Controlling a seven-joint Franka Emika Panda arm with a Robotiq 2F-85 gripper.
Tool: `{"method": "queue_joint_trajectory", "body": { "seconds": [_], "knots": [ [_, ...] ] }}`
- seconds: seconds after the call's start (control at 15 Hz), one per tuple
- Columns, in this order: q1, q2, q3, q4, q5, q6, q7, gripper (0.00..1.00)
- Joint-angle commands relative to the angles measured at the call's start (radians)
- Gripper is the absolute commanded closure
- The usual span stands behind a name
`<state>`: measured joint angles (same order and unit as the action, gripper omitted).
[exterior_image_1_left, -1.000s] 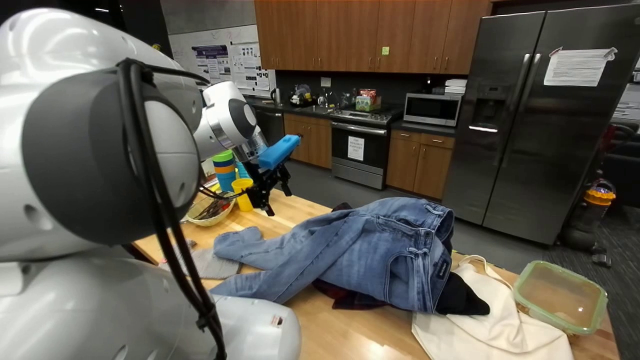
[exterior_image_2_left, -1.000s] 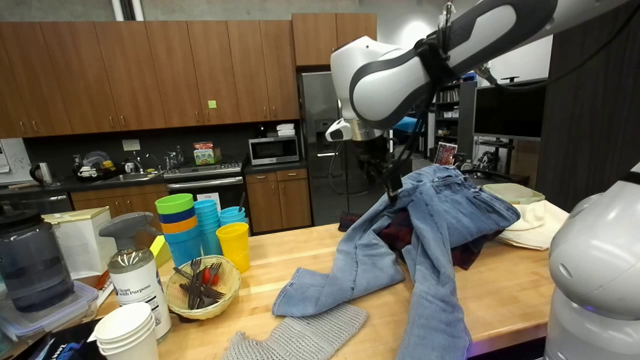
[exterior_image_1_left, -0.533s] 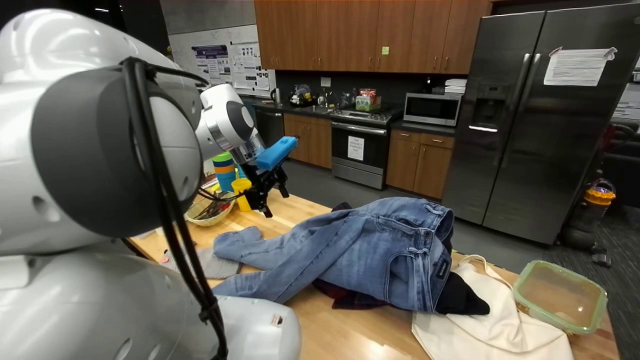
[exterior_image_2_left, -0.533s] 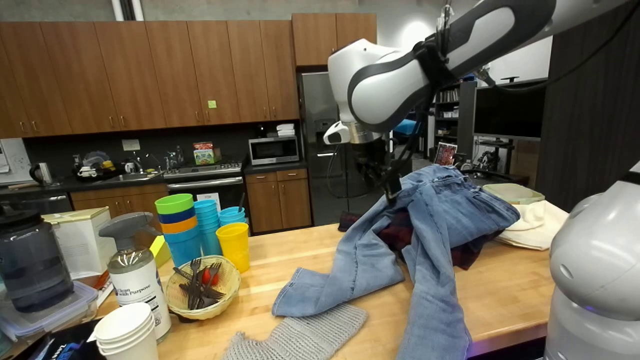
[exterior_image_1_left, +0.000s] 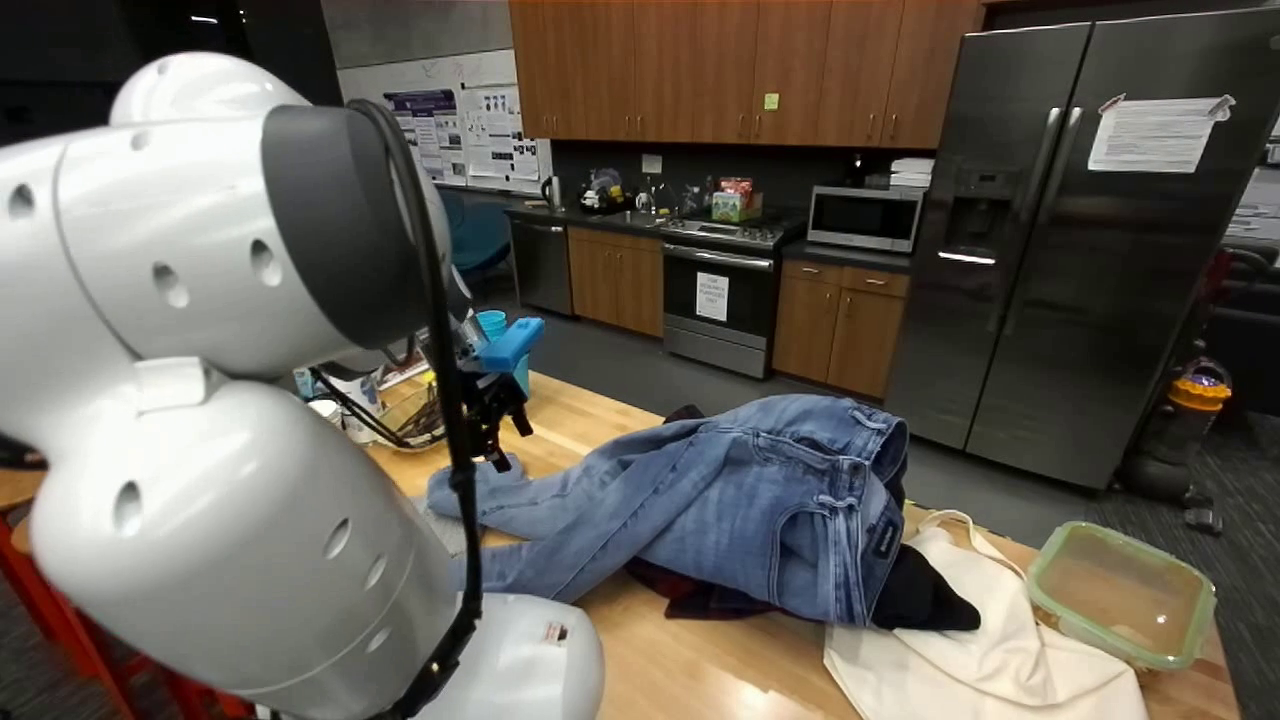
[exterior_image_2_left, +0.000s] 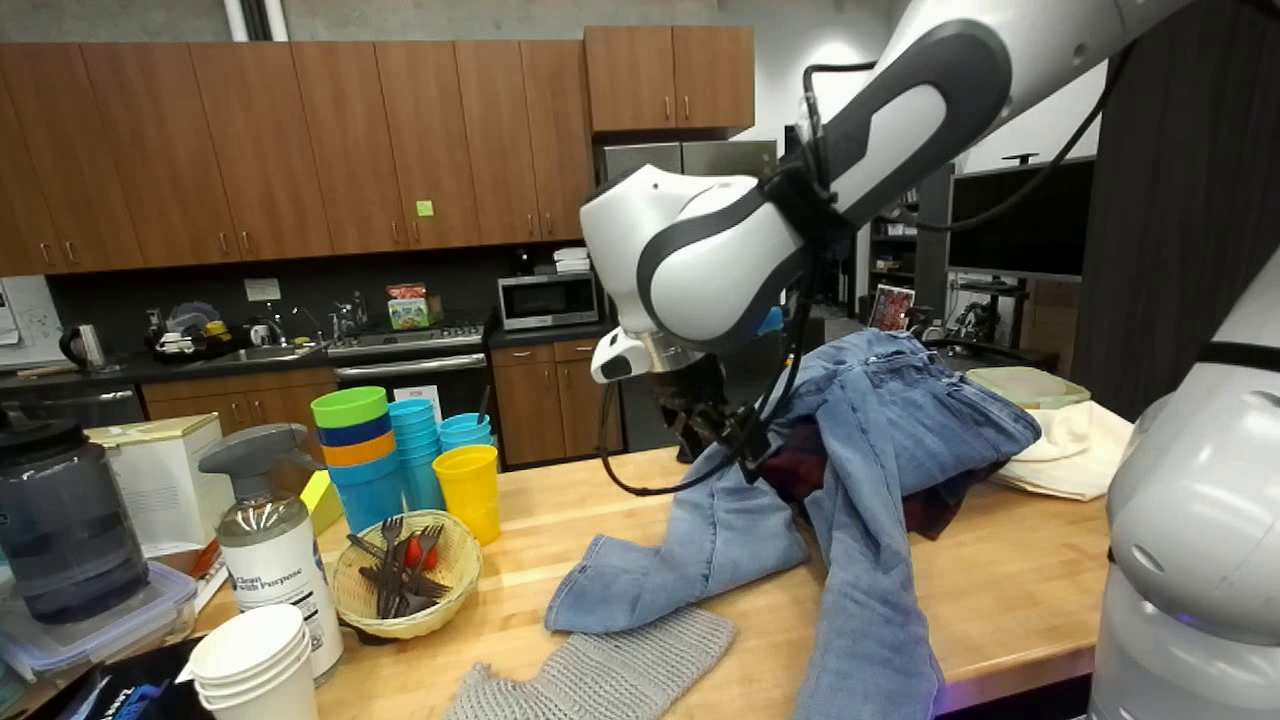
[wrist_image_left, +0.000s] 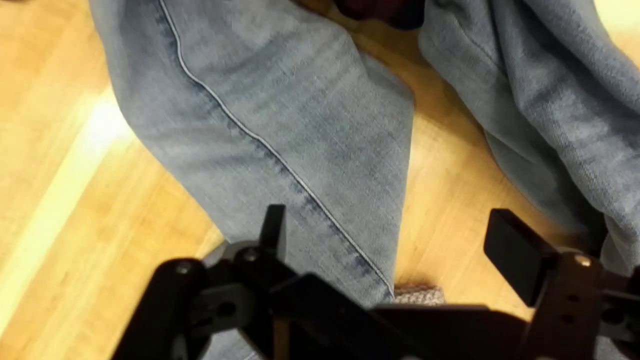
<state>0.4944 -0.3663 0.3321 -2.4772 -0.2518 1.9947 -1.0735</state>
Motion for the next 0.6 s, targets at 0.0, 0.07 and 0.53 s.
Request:
{"method": "queue_joint_trajectory", "body": {
  "seconds": [0.0,0.07,0.53],
  "knots": [
    [0.027,0.072,0.047,0.031,-0.022,0.0,-0.032,0.0],
    [0.034,0.08,0.061,0.031,-0.022,0.002,-0.037,0.0],
    [0.066,0.102,0.117,0.009,-0.023,0.049,-0.028,0.0]
  ]
}}
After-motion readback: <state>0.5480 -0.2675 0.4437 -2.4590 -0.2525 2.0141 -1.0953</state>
